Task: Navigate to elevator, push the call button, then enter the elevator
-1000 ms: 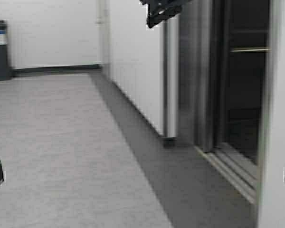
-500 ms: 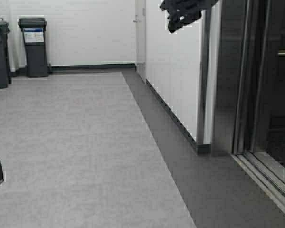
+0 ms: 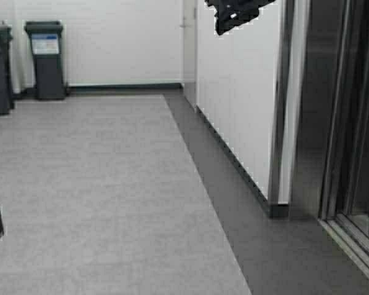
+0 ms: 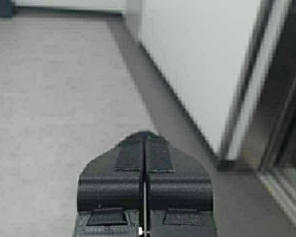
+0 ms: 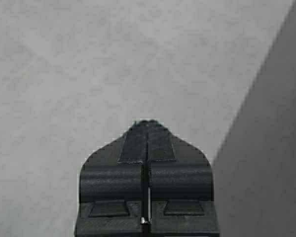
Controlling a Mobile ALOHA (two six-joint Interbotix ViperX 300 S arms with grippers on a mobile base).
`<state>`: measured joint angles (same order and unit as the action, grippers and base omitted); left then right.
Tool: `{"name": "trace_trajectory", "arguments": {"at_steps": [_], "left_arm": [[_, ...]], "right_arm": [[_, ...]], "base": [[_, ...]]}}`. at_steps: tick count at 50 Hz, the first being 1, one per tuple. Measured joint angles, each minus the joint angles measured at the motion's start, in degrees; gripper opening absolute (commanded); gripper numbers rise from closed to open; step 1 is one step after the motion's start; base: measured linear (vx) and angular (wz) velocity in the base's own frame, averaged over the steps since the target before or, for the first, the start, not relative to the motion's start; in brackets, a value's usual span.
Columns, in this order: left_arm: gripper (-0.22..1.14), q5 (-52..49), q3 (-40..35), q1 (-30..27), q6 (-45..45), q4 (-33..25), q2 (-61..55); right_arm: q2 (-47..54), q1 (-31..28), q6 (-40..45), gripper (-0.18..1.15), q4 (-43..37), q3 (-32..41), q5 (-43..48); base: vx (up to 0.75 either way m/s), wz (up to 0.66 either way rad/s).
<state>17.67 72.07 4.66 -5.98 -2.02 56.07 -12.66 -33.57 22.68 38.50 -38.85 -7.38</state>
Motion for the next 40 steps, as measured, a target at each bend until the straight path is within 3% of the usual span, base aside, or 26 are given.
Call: {"name": "trace_trajectory", "arguments": {"at_steps": [25, 40], "left_arm": [[0.02, -0.1, 0.0, 0.1, 1.1, 0.1, -2.3], [0.02, 0.4, 0.0, 0.0, 0.8, 0.0, -1.9]], "right_arm": [[0.1, -0.4, -0.3, 0.05, 0.0, 0.0, 0.9], [0.6, 0.0, -0.3, 0.05, 0.1, 0.0, 2.2]], "base": [[0.6, 0.04], [0.62, -0.13]]}}
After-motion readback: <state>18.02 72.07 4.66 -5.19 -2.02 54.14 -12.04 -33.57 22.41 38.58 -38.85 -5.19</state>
